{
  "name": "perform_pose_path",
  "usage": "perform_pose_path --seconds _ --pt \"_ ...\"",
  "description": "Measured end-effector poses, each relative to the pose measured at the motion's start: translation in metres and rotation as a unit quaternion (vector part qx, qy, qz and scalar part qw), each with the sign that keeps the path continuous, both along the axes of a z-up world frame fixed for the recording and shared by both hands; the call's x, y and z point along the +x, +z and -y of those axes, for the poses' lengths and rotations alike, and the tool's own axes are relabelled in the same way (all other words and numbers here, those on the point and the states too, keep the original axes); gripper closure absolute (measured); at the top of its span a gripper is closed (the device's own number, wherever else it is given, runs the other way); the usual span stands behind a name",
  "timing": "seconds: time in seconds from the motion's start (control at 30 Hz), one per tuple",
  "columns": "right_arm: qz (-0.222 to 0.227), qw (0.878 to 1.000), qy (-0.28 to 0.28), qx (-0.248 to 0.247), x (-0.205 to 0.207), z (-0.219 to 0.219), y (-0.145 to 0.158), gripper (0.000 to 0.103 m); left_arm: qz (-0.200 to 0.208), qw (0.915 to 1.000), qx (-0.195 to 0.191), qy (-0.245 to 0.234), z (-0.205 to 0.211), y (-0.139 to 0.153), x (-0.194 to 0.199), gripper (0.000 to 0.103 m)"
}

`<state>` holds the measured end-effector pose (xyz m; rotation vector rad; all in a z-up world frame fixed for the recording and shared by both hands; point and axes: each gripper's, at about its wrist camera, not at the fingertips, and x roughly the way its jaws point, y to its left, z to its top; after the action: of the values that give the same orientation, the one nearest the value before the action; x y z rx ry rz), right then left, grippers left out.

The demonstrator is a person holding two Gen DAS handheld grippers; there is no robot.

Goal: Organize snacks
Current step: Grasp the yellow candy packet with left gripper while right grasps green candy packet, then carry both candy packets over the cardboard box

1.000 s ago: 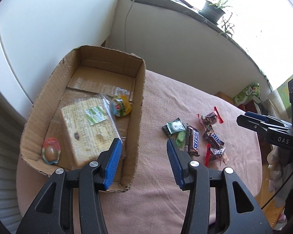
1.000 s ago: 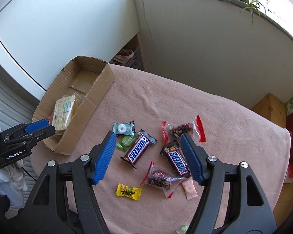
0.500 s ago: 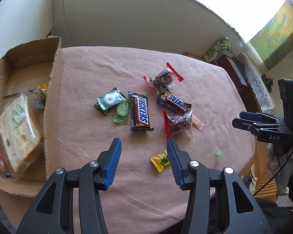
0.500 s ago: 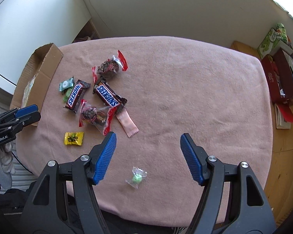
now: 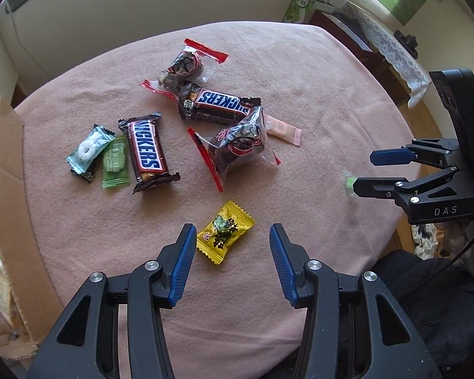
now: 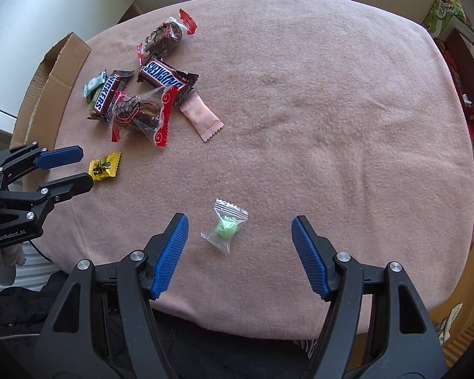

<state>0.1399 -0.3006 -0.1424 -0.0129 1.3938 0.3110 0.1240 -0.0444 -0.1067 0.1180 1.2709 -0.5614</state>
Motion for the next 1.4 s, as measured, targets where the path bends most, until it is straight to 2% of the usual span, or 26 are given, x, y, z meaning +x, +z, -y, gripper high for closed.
perform_pose_path --seconds 0.17,0.27,0.4,0.5,0.6,0.67,0.73,0.93,1.2,1.4 --pt "-0.013 1.000 -0.013 0.004 -0.001 0.003 -0.009 0.032 -0.004 0.9995 0.032 -0.005 0.004 -0.011 0.005 0.056" --pt "-0.015 1.000 -0.007 0.002 -0.001 -0.002 -0.012 0.033 -0.007 0.9993 0.036 -0.005 0.003 -0.016 0.005 0.064" --pt "-0.018 1.000 0.006 -0.011 -0.001 -0.011 -0.018 0.041 -0.007 0.9994 0.035 0.000 -0.001 -0.017 0.005 0.070" --pt "-0.017 1.000 0.014 -0.022 -0.002 -0.018 -0.020 0.042 -0.006 0.9995 0.030 0.006 0.002 -0.018 0.005 0.076" --pt "-0.014 0.999 0.018 -0.040 -0.002 -0.023 -0.023 0.052 0.000 0.9994 0.032 0.013 0.002 -0.020 0.005 0.081" --pt "-0.012 0.999 0.020 -0.045 -0.003 -0.023 -0.023 0.056 0.004 0.9993 0.031 0.018 0.005 -0.021 0.005 0.081" --pt "-0.009 0.999 0.019 -0.050 -0.004 -0.022 -0.023 0.068 0.008 0.9992 0.029 0.024 0.004 -0.021 0.004 0.081" --pt "-0.008 0.999 0.010 -0.041 0.000 -0.007 -0.019 0.076 0.009 0.9989 0.020 0.041 0.003 -0.020 0.002 0.081" --pt "0.005 0.999 0.017 -0.031 0.006 -0.006 -0.005 0.079 0.013 0.9974 0.003 0.070 -0.019 -0.010 -0.002 0.082" --pt "0.024 0.999 0.026 -0.023 0.010 -0.019 0.017 0.079 0.023 0.9948 -0.012 0.099 -0.033 0.004 -0.006 0.081"
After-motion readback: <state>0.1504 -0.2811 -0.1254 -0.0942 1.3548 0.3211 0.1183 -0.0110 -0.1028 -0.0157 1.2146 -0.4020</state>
